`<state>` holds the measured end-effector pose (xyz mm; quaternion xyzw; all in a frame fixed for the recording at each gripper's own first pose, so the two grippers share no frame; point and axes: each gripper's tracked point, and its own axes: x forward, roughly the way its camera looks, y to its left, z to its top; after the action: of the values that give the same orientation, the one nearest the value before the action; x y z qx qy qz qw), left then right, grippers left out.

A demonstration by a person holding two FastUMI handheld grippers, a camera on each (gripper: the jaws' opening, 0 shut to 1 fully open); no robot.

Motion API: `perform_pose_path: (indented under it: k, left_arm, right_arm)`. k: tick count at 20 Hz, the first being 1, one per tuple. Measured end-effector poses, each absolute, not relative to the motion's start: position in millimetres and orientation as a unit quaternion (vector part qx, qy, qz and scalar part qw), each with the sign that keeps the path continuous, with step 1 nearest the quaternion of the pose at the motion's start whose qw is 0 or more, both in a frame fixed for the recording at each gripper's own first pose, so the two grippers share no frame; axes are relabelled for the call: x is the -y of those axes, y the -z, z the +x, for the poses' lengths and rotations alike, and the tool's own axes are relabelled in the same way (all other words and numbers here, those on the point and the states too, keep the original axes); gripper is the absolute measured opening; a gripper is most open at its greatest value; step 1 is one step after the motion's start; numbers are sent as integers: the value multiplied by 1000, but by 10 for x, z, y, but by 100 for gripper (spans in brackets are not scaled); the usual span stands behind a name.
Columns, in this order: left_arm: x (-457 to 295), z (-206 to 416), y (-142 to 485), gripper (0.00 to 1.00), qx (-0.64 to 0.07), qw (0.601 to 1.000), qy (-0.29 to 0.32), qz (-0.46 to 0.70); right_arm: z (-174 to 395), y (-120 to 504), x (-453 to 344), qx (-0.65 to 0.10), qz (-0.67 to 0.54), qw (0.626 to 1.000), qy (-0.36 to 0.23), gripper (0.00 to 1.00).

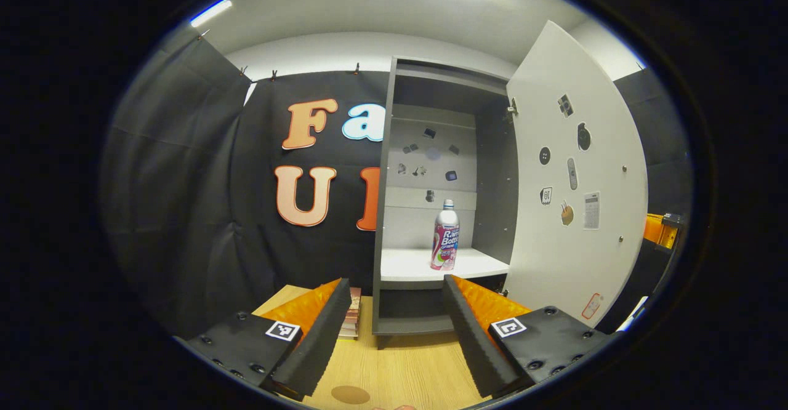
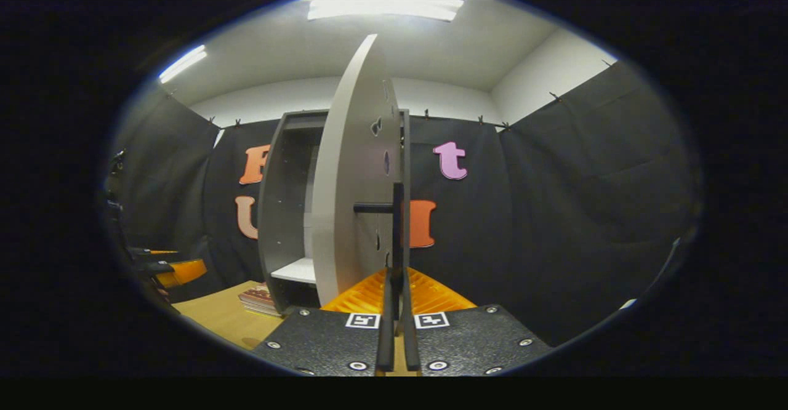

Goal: Open the cabinet door with the right hand, grasp the bottle in the cabinet with the left hand and place it on the coaster, then close the cabinet door with the right hand.

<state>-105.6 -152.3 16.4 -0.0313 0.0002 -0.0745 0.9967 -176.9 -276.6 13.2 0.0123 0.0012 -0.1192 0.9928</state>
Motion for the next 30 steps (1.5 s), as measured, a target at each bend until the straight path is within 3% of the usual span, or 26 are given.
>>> perform_pose_path:
  k: [6, 7, 8, 9, 11, 13, 18, 19, 22, 29, 30]
  left_arm:
    - [1627, -968, -172, 98, -5, 995, 92, -37]
    - [1630, -944, -179, 98, -6, 995, 93, -36]
    - [1639, -917, -181, 98, -6, 995, 95, -35]
    - [1647, -906, -186, 97, -5, 995, 97, -35]
    - [1663, -878, -172, 97, -4, 994, 100, -33]
    - [1698, -855, -179, 97, -4, 994, 105, -34]
    - [1773, -827, -158, 97, -5, 993, 115, -38]
    - [1799, -833, -161, 97, -6, 992, 118, -39]
    - [1861, -889, -183, 96, -6, 991, 125, -43]
    - [1930, -995, -209, 97, -1, 991, 127, -38]
    - [1923, -1000, -213, 97, 0, 991, 127, -35]
  right_arm:
    - [-1796, -120, 3002, 1, 33, 992, 119, 0]
    - [-1804, -107, 2994, -2, 23, 993, 120, 13]
    - [-1814, -102, 3004, -6, 21, 993, 120, 0]
    - [-1834, -116, 3022, -8, 24, 992, 125, 6]
    - [-1856, -111, 3037, -11, 24, 991, 134, 6]
    - [-1907, -109, 3048, -14, 22, 988, 151, 14]
    - [-2254, -371, 3177, 4, -17, 979, 204, 21]
    - [-2274, -418, 3137, 8, -20, 979, 202, 24]
    - [-2386, -515, 2985, 12, -16, 980, 196, 22]
    - [-2282, -434, 2213, 4, -10, 993, 117, 18]
    - [-2241, -387, 2114, -2, -12, 994, 108, 22]
